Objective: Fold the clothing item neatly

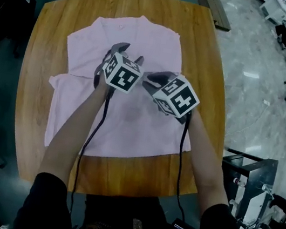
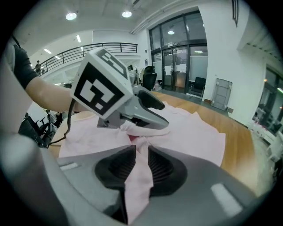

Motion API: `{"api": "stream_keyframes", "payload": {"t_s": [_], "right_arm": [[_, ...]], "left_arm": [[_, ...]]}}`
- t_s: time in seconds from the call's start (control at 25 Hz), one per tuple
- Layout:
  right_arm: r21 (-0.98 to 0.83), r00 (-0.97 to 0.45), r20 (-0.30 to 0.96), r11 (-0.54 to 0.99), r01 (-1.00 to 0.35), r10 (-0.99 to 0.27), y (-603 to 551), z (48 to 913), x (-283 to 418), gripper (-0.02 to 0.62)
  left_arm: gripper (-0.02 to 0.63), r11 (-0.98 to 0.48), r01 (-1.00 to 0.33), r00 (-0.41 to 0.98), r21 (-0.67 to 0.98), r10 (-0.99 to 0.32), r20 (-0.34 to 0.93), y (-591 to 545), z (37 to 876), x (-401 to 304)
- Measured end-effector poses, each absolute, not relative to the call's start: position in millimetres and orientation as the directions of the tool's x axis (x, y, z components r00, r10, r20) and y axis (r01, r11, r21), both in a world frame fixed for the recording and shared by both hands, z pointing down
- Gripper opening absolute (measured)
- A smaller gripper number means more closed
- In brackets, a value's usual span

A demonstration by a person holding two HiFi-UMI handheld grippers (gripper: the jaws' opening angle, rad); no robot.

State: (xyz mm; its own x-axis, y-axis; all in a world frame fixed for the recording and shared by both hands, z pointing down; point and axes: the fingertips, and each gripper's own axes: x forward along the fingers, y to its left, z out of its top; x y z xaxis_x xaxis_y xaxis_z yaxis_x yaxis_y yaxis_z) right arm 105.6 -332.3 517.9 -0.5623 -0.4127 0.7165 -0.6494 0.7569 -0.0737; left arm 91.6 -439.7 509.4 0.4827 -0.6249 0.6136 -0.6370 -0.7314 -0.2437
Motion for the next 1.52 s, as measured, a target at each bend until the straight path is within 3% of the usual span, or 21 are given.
{"api": "stream_keyframes", "payload": {"t_s": [0.2, 0.36, 0.6, 0.68, 0.88, 0.92, 1.0, 1.28, 1.52], "right_arm": [[-0.100, -0.559, 0.678, 0.694, -0.713, -0.477, -356, 515, 102, 0.089], [-0.126, -0.553, 0.677, 0.664, -0.737, -0.485, -375, 516, 79, 0.163], [-0.093, -0.530, 0.694, 0.670, -0.737, -0.487, -401, 518, 33, 0.182], [-0.085, -0.527, 0.704, 0.680, -0.728, -0.476, -410, 522, 12, 0.202], [-0.030, -0.445, 0.803, 0.719, -0.695, -0.397, -416, 555, -25, 0.218], [-0.012, -0.408, 0.826, 0.712, -0.703, -0.390, -415, 563, -24, 0.195], [0.016, -0.360, 0.837, 0.676, -0.737, -0.412, -417, 568, -17, 0.021], [0.018, -0.392, 0.707, 0.569, -0.822, -0.588, -434, 508, 6, 0.012], [0.023, -0.452, 0.587, 0.573, -0.819, -0.671, -448, 447, -2, 0.012]], "left_arm": [[0.222, -0.680, -0.695, 0.425, -0.234, -0.651, 0.630, -435, 502, 38], [0.200, -0.659, -0.723, 0.402, -0.207, -0.646, 0.649, -436, 506, -4], [0.153, -0.662, -0.731, 0.400, -0.163, -0.610, 0.684, -427, 519, -40], [0.116, -0.666, -0.730, 0.403, -0.152, -0.600, 0.691, -425, 521, -51], [0.095, -0.693, -0.709, 0.424, -0.131, -0.567, 0.706, -426, 525, -73], [0.095, -0.701, -0.702, 0.428, -0.124, -0.556, 0.713, -426, 527, -76], [0.095, -0.717, -0.688, 0.439, -0.110, -0.532, 0.724, -426, 532, -79], [0.113, -0.728, -0.678, 0.434, -0.106, -0.511, 0.742, -427, 543, -79], [0.112, -0.708, -0.693, 0.430, -0.134, -0.556, 0.711, -433, 522, -74]]}}
